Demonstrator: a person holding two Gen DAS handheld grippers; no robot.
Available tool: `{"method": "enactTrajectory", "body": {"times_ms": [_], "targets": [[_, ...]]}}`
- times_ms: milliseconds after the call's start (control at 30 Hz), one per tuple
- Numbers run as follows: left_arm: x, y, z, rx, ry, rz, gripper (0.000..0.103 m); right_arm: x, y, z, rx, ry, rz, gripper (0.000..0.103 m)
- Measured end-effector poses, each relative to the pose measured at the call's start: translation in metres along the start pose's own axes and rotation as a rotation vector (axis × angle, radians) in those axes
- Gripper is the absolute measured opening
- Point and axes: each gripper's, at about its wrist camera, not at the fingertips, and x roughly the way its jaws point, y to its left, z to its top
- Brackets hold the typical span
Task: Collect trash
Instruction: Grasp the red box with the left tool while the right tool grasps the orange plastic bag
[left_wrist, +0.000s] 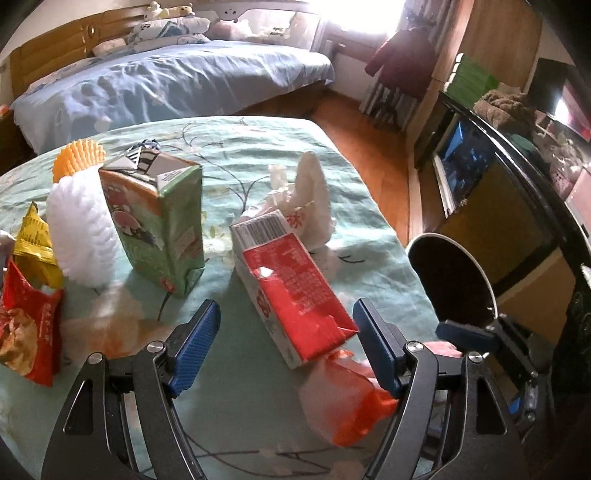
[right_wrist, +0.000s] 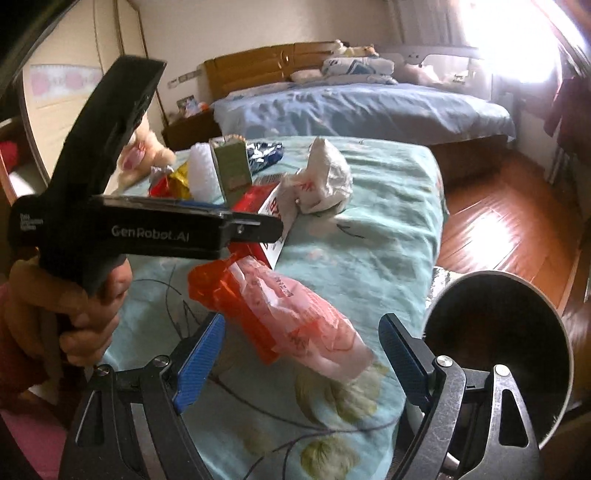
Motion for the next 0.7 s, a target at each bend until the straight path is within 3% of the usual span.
{"method": "enactTrajectory", "body": {"times_ms": [67, 133, 200, 333, 500, 700], "targets": [[0.0, 0.004, -0.001, -0.003, -0.011, -0.001, 0.069, 0.004, -0.001, -0.002, 0.013, 0.002, 0.007, 0.08], [-0.001, 0.006, -0.003, -0.004, -0.012, -0.013, 0.047, 0.004, -0.002, -0.005, 0.02, -0.005, 0.001, 0.067], [-0.002, 0.009, -0.004, -0.002, -0.016, -0.014, 0.035, 0.001, -0.001, -0.008, 0.03, -0.012, -0.006, 0.057], [-0.012, 0.009, -0.014, 0.008, -0.05, -0.009, 0.033, -0.008, 0.002, -0.015, 0.051, -0.022, -0.009, 0.047], [-0.029, 0.01, -0.031, 0.013, -0.069, -0.009, 0.032, -0.021, 0.003, -0.027, 0.091, -0.04, -0.046, 0.045], [-0.043, 0.004, -0.043, 0.019, -0.081, -0.032, 0.032, -0.042, -0.016, -0.041, 0.235, -0.076, -0.091, 0.045]]}}
